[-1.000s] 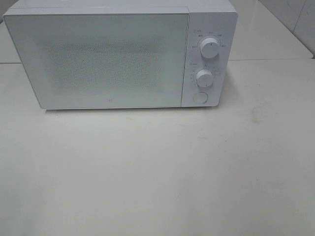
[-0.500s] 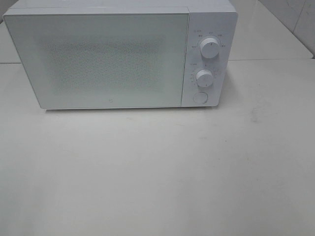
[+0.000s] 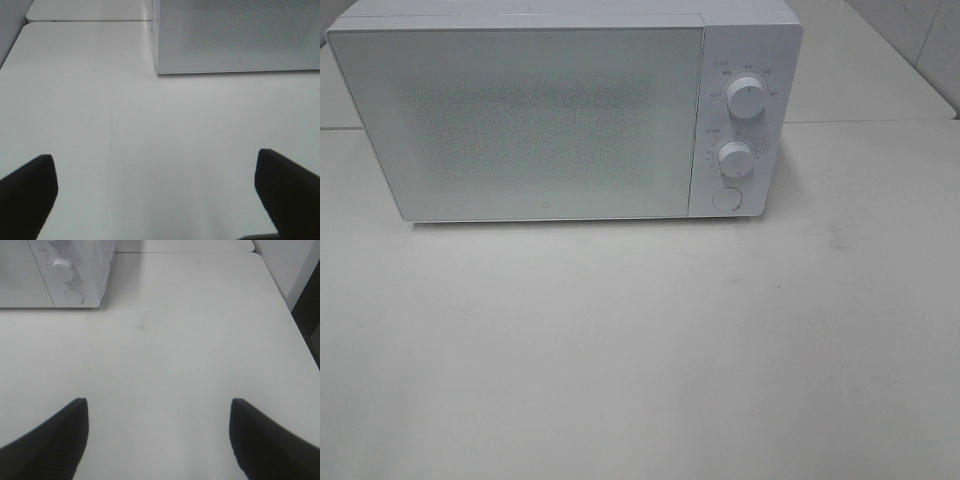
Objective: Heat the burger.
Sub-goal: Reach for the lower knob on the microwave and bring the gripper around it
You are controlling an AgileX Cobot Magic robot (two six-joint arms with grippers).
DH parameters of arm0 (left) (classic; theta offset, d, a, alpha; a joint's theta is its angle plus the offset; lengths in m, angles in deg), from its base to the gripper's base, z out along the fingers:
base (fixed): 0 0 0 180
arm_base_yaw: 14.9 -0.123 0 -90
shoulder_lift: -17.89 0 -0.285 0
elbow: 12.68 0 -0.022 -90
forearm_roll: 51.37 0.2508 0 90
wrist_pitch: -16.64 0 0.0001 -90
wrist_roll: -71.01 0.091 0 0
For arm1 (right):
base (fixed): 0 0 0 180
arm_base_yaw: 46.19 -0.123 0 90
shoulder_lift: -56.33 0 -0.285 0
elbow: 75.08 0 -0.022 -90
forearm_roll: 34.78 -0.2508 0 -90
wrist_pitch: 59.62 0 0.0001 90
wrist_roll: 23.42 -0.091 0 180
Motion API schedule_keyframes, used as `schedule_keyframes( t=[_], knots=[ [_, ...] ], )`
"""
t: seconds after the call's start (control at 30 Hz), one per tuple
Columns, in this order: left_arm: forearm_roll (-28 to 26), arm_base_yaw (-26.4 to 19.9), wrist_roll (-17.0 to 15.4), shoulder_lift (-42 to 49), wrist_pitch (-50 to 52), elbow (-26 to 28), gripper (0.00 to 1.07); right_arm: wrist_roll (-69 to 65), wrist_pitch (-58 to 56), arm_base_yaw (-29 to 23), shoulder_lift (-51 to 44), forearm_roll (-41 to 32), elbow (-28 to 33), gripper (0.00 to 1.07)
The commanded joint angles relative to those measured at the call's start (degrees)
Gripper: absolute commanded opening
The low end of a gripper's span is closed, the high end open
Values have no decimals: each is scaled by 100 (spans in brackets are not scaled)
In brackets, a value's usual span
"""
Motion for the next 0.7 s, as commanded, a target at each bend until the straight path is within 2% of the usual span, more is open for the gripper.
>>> schedule_keyframes(
  t=[0.03,0.37,0.7],
  knots=[
    [-57,-11,-34,138,74,-23,100,17,229,17,292,-11,-69,75],
    [-57,-11,-34,138,74,-23,100,17,1100,17,940,-29,-52,75],
    [-57,-11,-34,138,74,-23,100,17,2349,17,1616,-332,372,75]
  ],
)
